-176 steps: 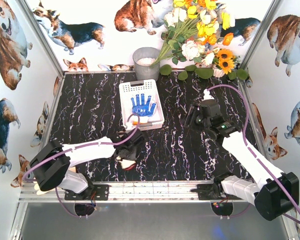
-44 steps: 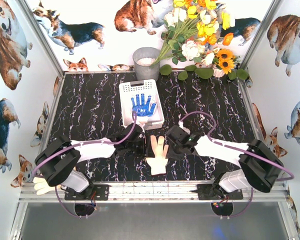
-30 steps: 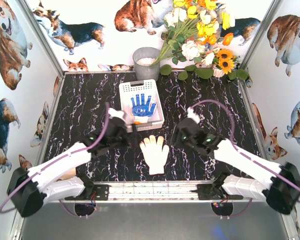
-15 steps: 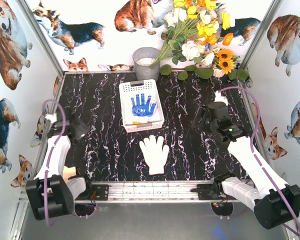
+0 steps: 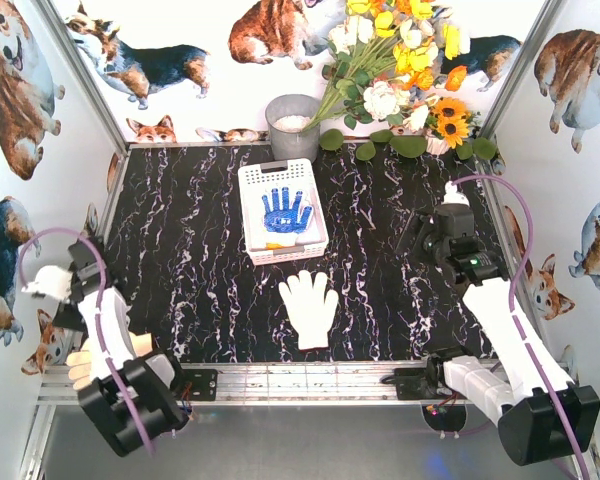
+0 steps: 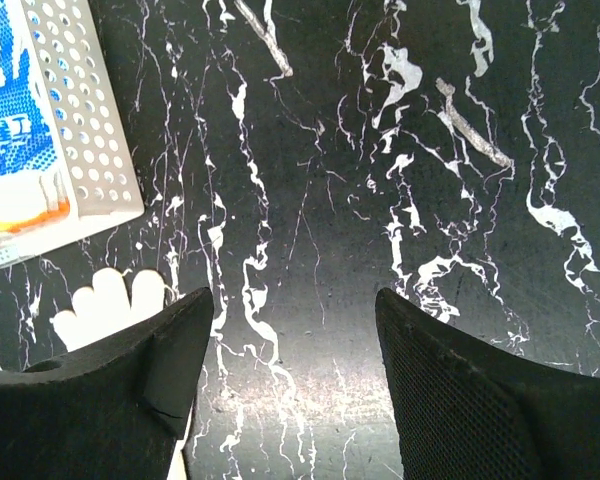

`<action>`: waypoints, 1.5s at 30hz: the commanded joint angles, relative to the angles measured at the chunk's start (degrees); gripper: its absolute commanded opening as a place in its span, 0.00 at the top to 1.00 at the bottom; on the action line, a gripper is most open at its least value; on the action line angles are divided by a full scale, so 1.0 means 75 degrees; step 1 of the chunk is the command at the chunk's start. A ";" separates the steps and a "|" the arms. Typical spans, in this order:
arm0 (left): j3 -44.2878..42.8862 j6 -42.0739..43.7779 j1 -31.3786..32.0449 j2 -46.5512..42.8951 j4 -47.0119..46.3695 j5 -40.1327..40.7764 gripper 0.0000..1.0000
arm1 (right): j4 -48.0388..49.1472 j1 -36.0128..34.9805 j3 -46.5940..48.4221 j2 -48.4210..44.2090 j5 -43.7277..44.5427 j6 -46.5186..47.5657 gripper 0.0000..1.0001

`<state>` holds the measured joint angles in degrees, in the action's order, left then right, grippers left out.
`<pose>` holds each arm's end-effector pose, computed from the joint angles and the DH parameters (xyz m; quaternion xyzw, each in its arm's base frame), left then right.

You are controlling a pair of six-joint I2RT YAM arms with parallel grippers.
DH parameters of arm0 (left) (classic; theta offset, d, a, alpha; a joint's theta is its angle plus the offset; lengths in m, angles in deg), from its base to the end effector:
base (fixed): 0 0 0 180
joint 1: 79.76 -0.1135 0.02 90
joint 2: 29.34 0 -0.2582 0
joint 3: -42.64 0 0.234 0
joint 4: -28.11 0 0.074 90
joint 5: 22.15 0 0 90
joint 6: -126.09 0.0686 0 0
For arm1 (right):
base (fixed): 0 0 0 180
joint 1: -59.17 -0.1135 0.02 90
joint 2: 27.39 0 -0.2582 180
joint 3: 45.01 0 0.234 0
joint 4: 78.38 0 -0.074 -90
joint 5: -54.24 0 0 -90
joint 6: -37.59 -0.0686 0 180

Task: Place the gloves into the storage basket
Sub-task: Pick up the glove at the corner of the board.

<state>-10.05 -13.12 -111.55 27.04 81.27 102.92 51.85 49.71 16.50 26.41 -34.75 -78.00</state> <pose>0.1337 0.1292 0.2045 -0.6589 0.6391 0.2442 0.3126 0.2027 0.0325 0.2577 0.1317 0.9042 0.1146 0.3898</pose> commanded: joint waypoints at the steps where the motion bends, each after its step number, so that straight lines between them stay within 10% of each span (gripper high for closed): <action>1: 0.0397 -0.0398 -0.0948 -0.0297 -0.0116 0.0535 0.00 | 0.0186 0.0053 -0.0099 -0.0215 -0.0231 0.0053 0.32; 26: 0.0861 -0.0227 -0.2817 0.2067 -0.1476 -0.1434 0.29 | 0.0363 0.0057 -0.0437 -0.0487 -0.0564 -0.0392 0.32; 45: 0.1008 0.0515 -0.2148 0.2017 -0.2213 -0.3159 1.00 | 0.0210 0.0065 -0.0619 -0.0703 -0.0692 -0.0420 0.32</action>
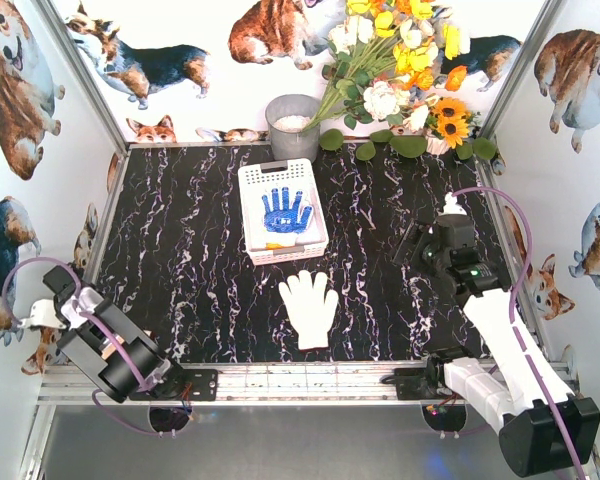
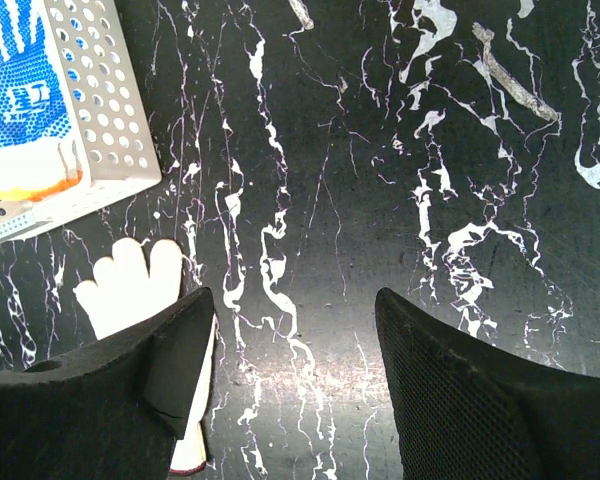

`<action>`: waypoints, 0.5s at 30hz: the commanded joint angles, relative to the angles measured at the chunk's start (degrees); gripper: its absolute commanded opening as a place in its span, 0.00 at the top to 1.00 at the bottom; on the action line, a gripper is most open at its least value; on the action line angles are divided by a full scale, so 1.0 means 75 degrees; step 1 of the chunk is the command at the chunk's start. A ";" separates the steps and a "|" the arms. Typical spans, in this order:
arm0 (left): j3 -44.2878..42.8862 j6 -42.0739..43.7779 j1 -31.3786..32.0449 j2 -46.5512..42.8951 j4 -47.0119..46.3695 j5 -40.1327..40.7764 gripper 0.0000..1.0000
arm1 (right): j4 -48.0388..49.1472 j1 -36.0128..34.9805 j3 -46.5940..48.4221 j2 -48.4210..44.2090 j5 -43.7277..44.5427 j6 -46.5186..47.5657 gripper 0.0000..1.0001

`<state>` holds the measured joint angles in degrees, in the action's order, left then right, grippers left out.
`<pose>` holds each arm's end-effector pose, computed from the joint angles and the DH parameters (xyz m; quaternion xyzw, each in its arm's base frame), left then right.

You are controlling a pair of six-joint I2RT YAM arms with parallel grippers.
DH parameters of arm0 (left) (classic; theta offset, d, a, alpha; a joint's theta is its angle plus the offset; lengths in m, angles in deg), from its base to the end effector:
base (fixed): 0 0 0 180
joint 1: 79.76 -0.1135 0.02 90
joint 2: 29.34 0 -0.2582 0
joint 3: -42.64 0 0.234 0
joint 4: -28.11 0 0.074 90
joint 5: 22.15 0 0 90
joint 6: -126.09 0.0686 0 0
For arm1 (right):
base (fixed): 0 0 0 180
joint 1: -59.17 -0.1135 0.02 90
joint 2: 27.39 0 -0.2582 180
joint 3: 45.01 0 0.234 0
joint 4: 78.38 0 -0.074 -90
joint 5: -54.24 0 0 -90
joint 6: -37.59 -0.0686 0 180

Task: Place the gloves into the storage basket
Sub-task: Pick up the glove at the corner of the board.

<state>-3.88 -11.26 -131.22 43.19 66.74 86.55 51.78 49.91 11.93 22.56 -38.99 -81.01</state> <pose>0.1151 0.1798 0.1316 -0.7542 0.5993 0.1662 0.2108 0.1875 0.0345 0.2427 0.1428 0.9050 0.1541 0.3698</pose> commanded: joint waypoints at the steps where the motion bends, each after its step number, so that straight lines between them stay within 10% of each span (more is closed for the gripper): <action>1: 0.0162 0.0356 0.0720 -0.0234 -0.0333 -0.1010 1.00 | 0.0190 0.0036 0.0006 -0.0197 -0.0158 -0.0035 0.32; 9: -0.0365 0.1333 0.2785 -0.1524 -0.0052 -0.1022 1.00 | 0.0243 0.0037 -0.0088 -0.0352 -0.0424 -0.0486 0.32; 15: -0.0733 0.2836 0.3189 -0.2386 -0.0435 -0.2957 1.00 | 0.1108 0.0039 -0.0311 -0.0259 -0.1387 -0.1133 0.32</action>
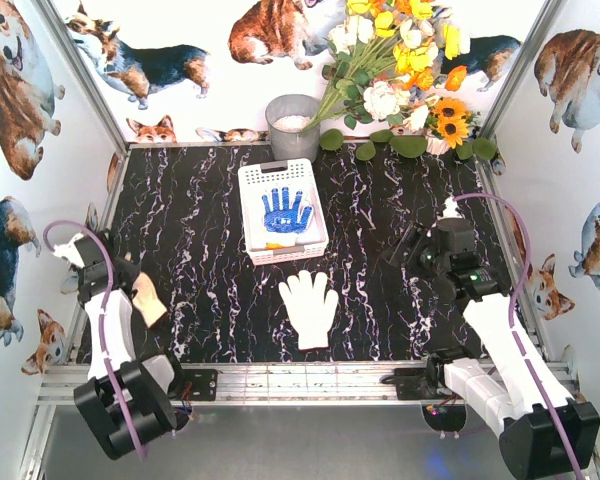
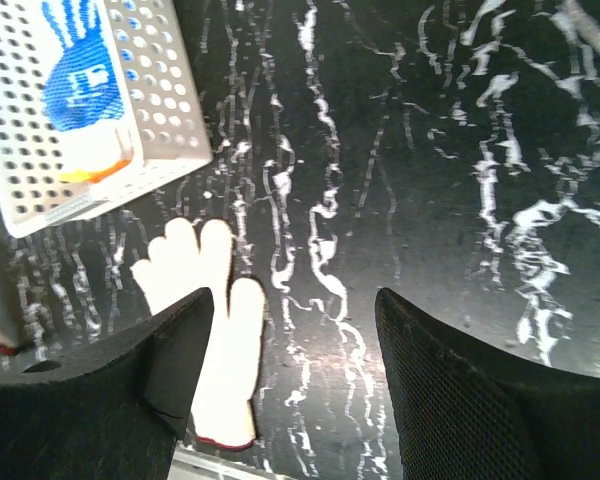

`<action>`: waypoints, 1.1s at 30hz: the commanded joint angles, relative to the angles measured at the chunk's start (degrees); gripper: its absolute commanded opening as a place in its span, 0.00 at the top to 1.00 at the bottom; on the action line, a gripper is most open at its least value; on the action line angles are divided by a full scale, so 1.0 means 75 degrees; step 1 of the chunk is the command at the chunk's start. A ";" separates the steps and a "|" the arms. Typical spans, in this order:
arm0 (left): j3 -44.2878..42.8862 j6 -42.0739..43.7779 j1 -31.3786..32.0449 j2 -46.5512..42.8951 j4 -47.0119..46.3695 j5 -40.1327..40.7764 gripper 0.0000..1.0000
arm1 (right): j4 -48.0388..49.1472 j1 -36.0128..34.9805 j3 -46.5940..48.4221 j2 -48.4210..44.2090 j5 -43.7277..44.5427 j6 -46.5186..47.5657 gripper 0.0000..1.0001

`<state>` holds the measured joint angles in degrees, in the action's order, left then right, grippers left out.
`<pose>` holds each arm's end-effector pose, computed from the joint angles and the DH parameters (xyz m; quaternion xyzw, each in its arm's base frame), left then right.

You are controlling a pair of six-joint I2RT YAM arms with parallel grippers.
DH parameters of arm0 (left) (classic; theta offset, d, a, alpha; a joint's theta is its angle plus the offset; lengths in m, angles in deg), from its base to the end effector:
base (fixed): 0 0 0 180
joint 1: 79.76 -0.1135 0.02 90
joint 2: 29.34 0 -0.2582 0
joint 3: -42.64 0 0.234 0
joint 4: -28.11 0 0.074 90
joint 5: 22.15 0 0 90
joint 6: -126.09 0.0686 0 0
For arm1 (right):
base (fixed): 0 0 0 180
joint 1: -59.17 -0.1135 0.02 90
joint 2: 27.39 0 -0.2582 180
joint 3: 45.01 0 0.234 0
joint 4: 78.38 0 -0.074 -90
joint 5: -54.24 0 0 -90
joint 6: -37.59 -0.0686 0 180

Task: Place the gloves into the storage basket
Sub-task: Pick up the glove at the corner of the board, then turn over the glove at the center of the board.

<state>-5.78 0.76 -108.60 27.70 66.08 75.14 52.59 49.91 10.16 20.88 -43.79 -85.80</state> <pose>0.1784 0.1082 0.1919 -0.5124 0.7731 0.0381 0.3718 0.1817 0.0393 0.2391 0.1628 0.8976 0.2068 0.3537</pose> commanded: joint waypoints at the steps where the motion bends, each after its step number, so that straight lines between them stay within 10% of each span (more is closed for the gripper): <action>1: -0.0649 0.1367 0.0268 -0.0292 -0.0336 -0.1846 1.00 | 0.1162 0.0032 -0.0097 -0.0018 -0.0953 -0.0551 0.32; 13: -0.2641 0.1804 0.3484 0.0152 -0.0646 -0.5171 1.00 | 0.4998 -0.0103 -0.0699 0.0029 -0.4152 -0.1788 0.19; 33: -0.3337 -0.1036 0.7411 0.0908 -0.4197 -0.7334 1.00 | 0.8660 -0.1971 -0.1146 0.0854 -0.4608 -0.2214 0.07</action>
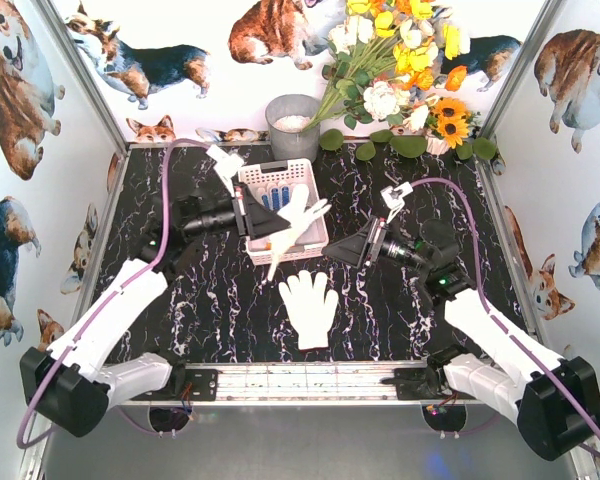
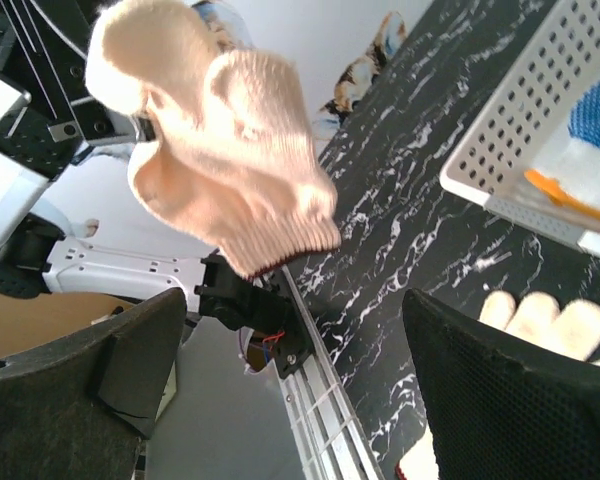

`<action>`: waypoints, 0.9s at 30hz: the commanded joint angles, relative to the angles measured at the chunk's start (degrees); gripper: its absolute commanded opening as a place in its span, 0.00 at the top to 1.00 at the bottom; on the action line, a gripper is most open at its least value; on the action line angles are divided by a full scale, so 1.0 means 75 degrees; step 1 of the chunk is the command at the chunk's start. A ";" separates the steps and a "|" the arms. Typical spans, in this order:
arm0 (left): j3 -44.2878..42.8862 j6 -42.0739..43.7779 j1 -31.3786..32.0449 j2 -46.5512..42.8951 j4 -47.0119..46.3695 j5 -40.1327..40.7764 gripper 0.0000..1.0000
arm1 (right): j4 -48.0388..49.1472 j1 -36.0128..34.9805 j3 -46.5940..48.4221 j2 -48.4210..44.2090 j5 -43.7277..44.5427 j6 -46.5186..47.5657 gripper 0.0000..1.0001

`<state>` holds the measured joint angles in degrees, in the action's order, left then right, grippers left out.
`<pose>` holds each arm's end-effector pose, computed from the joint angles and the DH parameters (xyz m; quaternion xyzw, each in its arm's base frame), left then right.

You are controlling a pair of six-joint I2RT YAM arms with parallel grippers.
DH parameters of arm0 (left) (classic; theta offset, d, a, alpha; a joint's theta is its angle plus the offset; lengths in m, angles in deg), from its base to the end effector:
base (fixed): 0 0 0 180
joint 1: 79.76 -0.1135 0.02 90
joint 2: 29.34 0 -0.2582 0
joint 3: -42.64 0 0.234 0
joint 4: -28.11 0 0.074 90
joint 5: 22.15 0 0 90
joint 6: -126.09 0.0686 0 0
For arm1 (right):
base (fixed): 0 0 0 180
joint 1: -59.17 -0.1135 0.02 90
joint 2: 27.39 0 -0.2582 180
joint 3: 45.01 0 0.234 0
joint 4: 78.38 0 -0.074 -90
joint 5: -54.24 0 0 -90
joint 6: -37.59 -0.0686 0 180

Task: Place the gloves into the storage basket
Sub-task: Turn over the glove at the center of the board.

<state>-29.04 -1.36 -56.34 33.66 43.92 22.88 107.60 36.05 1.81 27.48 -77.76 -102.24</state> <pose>0.2154 -0.1461 0.3637 0.1666 0.7184 -0.5570 0.3820 0.1917 0.1317 0.2874 -0.0868 0.7113 0.5927 0.3678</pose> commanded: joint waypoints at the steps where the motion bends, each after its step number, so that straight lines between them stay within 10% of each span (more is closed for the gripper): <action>1: -0.0221 -0.0891 0.0565 0.0173 -0.1442 -0.0418 1.00 | 0.1421 -0.0169 -0.0007 0.0002 -0.0108 -0.0033 0.07; 15: -0.0201 -0.1078 0.1429 0.0650 -0.1925 0.0004 1.00 | 0.2051 -0.0340 -0.0063 0.0077 0.0077 -0.0437 0.12; 23: 0.0137 -0.1212 0.1528 0.0674 -0.2109 0.0043 1.00 | 0.2233 -0.0352 -0.0032 0.0035 0.0086 -0.0678 0.93; 27: 0.0195 -0.0908 0.1517 0.0613 -0.1721 0.0233 0.85 | 0.2124 -0.0352 -0.0066 -0.0019 0.0374 -0.0727 1.00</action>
<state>-28.38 -10.56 -45.43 39.22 29.49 22.92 120.26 33.72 1.00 28.90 -77.32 -107.20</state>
